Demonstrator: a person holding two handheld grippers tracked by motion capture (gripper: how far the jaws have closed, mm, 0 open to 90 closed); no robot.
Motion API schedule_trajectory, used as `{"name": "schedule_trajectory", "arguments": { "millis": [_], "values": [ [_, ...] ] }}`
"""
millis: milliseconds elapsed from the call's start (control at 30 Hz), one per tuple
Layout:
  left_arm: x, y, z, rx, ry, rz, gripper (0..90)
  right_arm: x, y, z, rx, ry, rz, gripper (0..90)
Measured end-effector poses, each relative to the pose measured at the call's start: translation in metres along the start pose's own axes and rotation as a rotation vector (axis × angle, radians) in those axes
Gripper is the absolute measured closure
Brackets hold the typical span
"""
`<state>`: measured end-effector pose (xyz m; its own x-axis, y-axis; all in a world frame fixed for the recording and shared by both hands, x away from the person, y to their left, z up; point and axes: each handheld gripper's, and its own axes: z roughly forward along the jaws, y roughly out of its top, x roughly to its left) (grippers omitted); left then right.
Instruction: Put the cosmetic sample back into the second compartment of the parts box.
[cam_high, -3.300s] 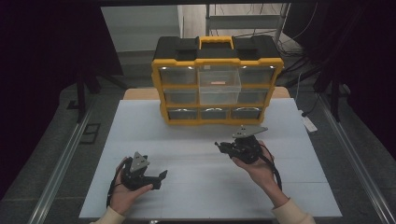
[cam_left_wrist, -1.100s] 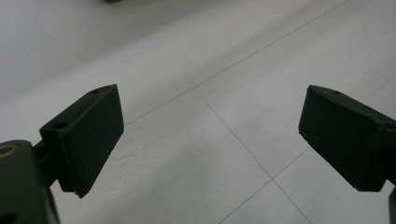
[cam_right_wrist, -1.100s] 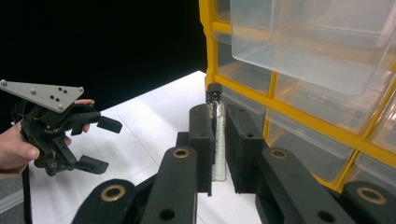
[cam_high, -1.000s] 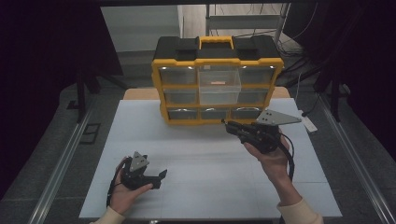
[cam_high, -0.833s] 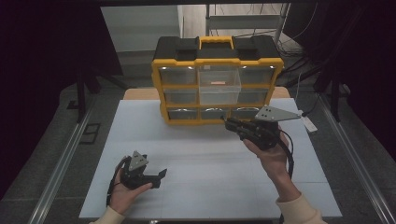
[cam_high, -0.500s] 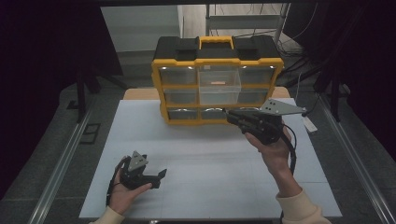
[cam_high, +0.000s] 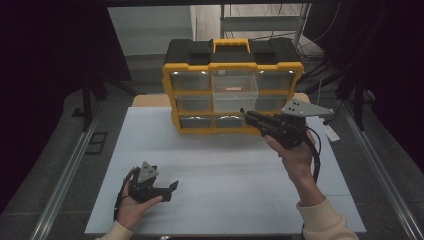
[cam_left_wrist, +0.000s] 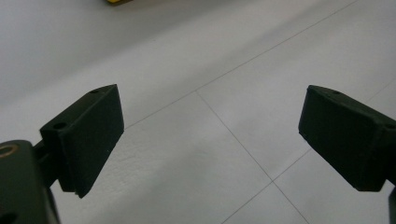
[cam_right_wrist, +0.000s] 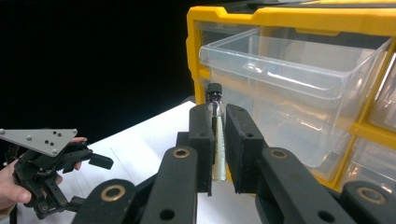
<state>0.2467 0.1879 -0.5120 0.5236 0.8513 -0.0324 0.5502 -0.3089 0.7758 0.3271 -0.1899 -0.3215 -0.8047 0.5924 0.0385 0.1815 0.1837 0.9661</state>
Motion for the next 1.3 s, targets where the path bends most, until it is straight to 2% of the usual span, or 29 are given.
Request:
{"name": "schedule_trajectory", "arguments": {
  "millis": [733, 1300],
  "values": [
    [0.001, 0.000, 0.000, 0.004, -0.001, -0.001, 7.3, -0.002, 0.024, -0.003, -0.043, -0.020, -0.027, 81.6],
    [0.001, 0.000, 0.000, 0.003, 0.000, -0.003, 7.4, -0.009, 0.039, -0.003, -0.076, -0.046, -0.009, 81.6]
  ]
}}
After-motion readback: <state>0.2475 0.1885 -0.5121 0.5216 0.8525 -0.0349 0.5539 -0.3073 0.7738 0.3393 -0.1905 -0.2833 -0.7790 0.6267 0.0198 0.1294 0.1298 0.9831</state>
